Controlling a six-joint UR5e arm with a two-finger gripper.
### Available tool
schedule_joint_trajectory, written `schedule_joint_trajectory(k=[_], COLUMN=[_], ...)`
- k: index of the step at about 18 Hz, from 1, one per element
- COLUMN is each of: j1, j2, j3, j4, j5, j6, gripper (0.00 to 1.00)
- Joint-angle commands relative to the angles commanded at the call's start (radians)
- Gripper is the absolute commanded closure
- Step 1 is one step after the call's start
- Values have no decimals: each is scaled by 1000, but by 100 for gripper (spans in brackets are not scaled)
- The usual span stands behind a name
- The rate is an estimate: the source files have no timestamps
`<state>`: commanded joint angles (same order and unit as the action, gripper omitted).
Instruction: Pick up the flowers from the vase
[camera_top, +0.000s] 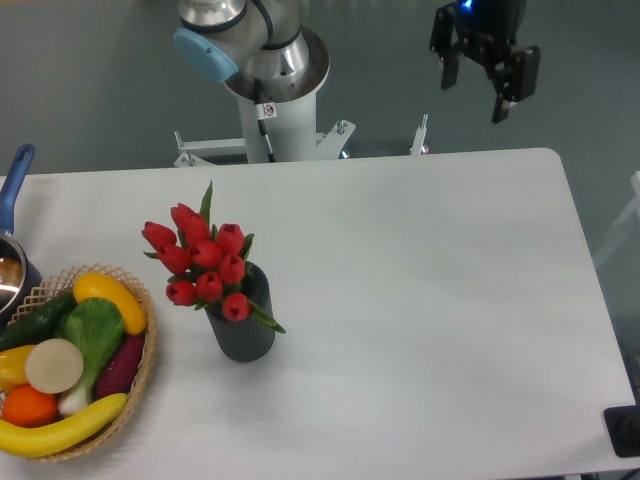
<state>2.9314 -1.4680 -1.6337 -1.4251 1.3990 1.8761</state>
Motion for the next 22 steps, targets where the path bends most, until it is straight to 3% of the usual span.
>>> schedule_joint_trajectory(k=[4,8,11,14,18,22], j1=[0,6,8,-6,-9,3], j2=[0,21,26,23,21,17], j3=[3,-60,-98,-123,-172,-186], j4=[-3,2,61,130,202,216], j5=[0,-40,-164,-199,-326,-466], j6=[-3,-55,-234,-375,-443,-509], gripper=[0,0,0,0,0,0])
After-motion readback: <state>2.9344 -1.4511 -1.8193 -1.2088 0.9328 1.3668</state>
